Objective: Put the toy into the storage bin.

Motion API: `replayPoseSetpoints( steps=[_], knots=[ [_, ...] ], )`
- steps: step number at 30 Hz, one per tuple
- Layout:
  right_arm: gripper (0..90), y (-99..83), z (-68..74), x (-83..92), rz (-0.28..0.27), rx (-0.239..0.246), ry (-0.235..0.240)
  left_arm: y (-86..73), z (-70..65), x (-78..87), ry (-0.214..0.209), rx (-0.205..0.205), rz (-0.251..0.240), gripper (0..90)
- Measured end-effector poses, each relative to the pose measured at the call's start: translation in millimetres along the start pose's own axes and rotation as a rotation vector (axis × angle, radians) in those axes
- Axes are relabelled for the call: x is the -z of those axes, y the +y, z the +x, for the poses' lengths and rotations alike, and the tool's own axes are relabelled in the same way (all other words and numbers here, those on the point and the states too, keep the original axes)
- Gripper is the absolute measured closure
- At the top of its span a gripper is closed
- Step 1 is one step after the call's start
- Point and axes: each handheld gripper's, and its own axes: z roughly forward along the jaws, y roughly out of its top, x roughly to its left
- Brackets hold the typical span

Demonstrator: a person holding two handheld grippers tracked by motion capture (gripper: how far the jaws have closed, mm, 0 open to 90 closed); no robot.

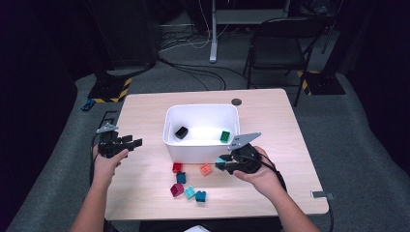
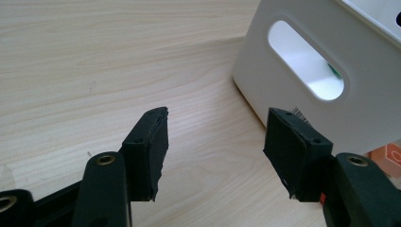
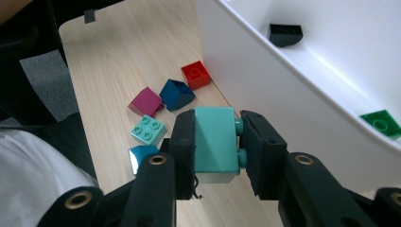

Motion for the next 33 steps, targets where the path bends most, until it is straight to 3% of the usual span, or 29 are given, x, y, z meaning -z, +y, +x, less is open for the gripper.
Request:
replayPoseSetpoints(
  steps=[18, 25, 33],
  knots=[
    [67.0, 48.0, -3.8, 13.7, -0.042, 0.038, 0.005, -0.1, 1.5, 1.4, 0.001, 0.003, 0.003, 40.3],
    [67.0, 63.2, -7.9, 14.1, -0.05, 0.024, 0.006, 0.0, 2.1, 1.4, 0.004, 0.0, -0.005, 40.3],
    [67.0, 82.8, -15.4, 8.9, -0.052, 0.041, -0.007, 0.0, 3.0, 1.8, 0.001, 0.001, -0.004, 40.3]
  ],
)
